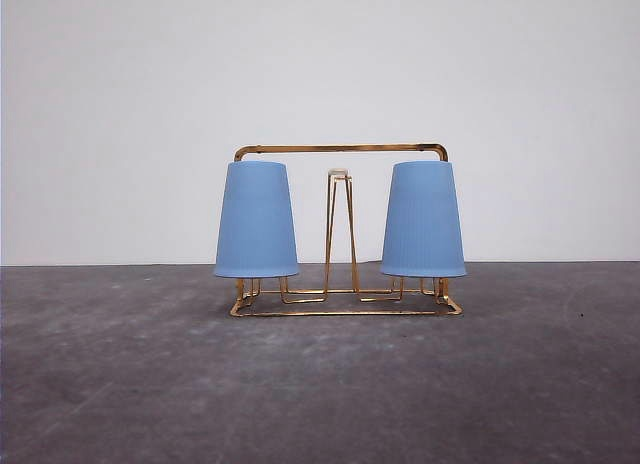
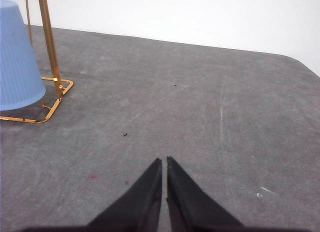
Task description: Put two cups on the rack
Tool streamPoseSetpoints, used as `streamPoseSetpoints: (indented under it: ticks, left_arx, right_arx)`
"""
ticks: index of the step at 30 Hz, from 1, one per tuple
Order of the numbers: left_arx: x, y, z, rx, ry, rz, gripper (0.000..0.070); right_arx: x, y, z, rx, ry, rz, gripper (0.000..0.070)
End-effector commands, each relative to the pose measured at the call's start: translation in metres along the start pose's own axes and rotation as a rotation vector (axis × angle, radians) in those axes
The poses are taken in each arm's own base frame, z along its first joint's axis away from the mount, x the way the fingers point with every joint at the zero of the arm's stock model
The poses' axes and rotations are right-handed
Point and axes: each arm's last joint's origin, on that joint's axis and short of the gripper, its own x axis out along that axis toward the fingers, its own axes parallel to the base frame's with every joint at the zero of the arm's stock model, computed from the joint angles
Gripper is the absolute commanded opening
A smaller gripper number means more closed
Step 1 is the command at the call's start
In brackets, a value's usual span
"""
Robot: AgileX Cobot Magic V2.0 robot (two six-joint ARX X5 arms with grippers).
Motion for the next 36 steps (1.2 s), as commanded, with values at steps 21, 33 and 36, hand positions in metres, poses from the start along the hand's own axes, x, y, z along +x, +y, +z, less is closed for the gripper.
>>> streamPoseSetpoints:
  ticks: [21,33,36]
  left_arx:
    - [0.0013,0.0006,-0.0047,0.0,0.016,0.003,0.0025]
    - [0.0013,0.0006,-0.0047,0.0,0.016,0.003,0.0025]
    - [0.0013,0.0006,-0.0047,0.0,0.016,0.003,0.0025]
  right_arx:
    - [0.0003,0.0,0.0001,0.008,-0.01,0.0,0.0015]
    - [0.0003,0.0,0.0001,0.008,-0.01,0.0,0.0015]
    - [0.0003,0.0,0.0001,0.008,-0.01,0.0,0.0015]
